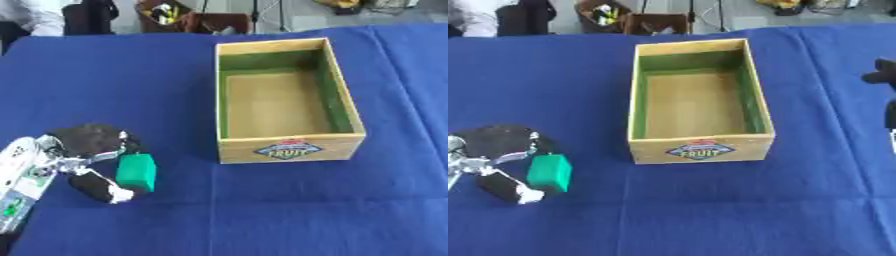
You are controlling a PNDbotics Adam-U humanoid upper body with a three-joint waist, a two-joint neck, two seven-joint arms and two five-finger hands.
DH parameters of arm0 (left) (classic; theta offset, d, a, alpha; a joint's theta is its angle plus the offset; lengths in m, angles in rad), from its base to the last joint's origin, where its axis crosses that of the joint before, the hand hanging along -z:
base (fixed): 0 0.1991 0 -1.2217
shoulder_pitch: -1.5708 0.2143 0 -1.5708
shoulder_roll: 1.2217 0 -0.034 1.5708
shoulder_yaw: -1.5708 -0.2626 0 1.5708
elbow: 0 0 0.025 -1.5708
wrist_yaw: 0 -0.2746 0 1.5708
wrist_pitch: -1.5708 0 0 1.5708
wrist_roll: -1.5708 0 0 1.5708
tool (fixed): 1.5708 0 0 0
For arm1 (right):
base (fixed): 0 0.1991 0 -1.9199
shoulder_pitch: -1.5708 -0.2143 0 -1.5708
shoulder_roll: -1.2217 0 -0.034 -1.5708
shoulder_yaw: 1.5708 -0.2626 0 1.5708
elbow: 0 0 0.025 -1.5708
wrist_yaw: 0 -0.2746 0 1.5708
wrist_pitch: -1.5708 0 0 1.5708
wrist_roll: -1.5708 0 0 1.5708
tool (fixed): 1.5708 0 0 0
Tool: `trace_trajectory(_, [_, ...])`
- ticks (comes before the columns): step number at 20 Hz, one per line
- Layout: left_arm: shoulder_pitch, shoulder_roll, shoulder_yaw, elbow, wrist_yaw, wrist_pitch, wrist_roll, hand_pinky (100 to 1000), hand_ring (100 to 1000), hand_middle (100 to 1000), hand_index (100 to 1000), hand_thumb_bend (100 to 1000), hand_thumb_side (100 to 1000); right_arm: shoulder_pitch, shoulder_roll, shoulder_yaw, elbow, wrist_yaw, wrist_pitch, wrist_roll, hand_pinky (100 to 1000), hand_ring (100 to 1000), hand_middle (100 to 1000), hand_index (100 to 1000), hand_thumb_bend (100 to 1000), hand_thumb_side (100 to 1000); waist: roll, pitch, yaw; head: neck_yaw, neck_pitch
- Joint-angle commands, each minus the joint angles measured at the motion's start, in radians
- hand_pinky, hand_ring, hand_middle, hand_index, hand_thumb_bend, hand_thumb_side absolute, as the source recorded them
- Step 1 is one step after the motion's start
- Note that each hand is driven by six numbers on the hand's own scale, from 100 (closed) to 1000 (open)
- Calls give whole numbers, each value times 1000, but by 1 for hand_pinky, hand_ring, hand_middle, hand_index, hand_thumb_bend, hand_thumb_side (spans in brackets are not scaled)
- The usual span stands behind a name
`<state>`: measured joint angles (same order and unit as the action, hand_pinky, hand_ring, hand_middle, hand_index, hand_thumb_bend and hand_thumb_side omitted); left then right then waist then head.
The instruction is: Pick up objects on the table and place them in the box.
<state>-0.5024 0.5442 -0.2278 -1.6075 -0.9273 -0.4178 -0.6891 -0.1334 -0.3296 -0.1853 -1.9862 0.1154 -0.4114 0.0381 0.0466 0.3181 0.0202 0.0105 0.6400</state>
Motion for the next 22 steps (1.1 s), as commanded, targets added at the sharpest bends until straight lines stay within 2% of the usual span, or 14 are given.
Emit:
trace_trajectory(1, [-7,15,-1,-19,-1,-50,-18,596,593,533,737,411,800,-8,-9,-8,-14,-7,-2,4,968,926,697,874,100,826,-4,-14,0,-1,-8])
trace_trajectory(3, [-5,18,-2,-19,-1,-41,12,549,543,487,690,291,840,-8,-10,-8,-14,-7,-3,4,968,926,697,874,100,823,-4,-15,0,-1,-8])
trace_trajectory(8, [0,38,8,-42,22,-23,75,516,513,463,658,126,921,-6,-11,-9,-14,-8,-4,3,969,926,697,875,100,824,-3,-17,3,-3,-10])
trace_trajectory(15, [-10,111,54,-124,72,13,154,506,498,452,641,100,970,-6,-15,-8,-14,-13,-6,3,968,926,697,875,100,820,-3,-20,2,-2,-19])
trace_trajectory(22, [-31,162,94,-162,96,49,212,472,473,427,622,100,932,-10,-16,-8,-14,-18,-9,2,967,925,696,875,100,819,0,-17,-8,4,-33])
